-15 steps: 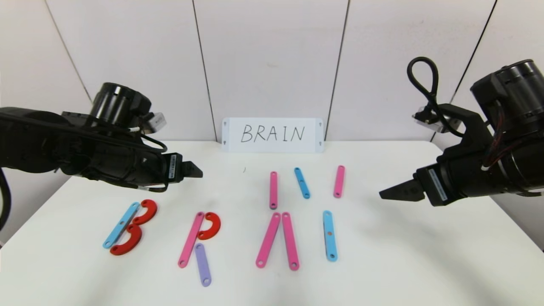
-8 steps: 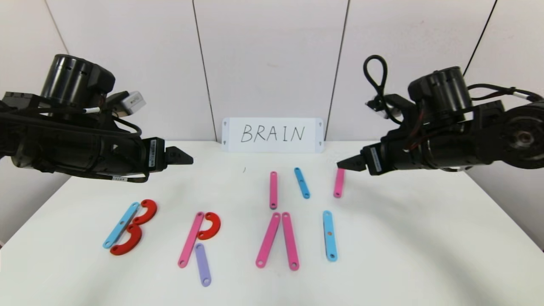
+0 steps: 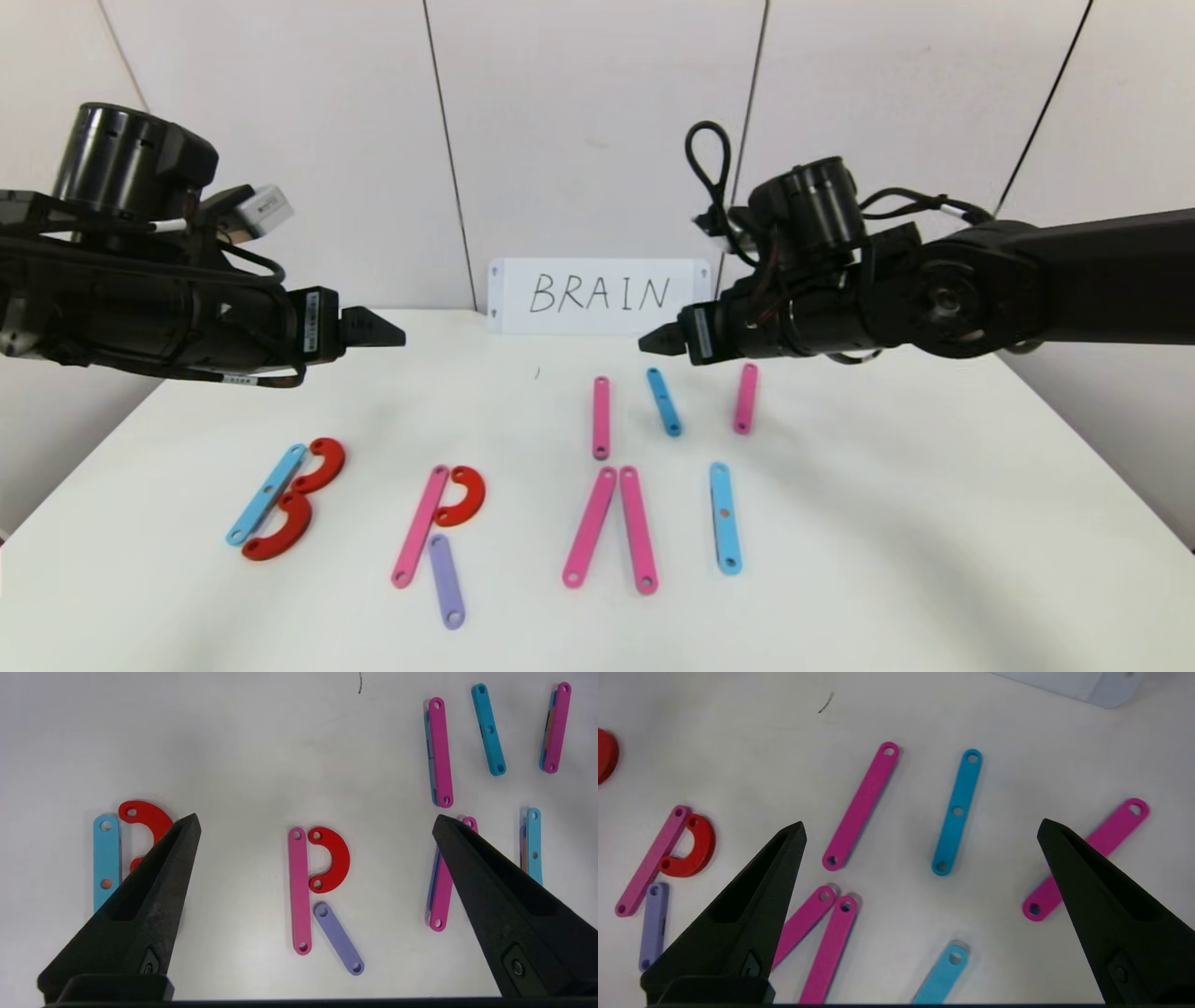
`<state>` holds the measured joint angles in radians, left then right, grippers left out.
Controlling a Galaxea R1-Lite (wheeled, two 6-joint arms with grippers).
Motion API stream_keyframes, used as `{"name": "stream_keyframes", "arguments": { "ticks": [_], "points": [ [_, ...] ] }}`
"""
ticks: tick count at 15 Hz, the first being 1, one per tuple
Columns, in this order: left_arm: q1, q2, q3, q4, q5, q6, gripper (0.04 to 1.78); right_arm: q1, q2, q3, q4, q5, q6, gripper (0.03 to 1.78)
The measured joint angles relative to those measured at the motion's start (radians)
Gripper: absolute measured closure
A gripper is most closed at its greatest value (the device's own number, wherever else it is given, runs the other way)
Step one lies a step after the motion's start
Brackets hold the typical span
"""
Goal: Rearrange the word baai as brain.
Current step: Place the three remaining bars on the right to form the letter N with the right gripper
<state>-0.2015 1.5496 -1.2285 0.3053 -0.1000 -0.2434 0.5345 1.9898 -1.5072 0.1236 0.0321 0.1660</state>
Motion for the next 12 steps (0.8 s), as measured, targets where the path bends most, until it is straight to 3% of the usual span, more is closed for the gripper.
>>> {"name": "stream_keyframes", "arguments": {
  "ticks": [3,6,10,12],
  "points": [
    [0.039,-0.011,0.000,0.000,-0.003,0.037,0.09,0.066,0.066,-0.032,0.002,-0.013,0.007,0.07],
    [0.106,-0.033,0.001,0.001,-0.057,0.089,0.09,0.116,0.127,-0.042,0.003,-0.064,0.006,0.07],
    [0.146,-0.063,0.006,0.003,-0.095,0.109,0.09,0.147,0.222,-0.107,0.017,-0.136,0.002,0.07],
    [0.148,-0.068,0.009,0.003,-0.095,0.111,0.09,0.150,0.272,-0.143,0.021,-0.148,0.001,0.07]
  ]
}}
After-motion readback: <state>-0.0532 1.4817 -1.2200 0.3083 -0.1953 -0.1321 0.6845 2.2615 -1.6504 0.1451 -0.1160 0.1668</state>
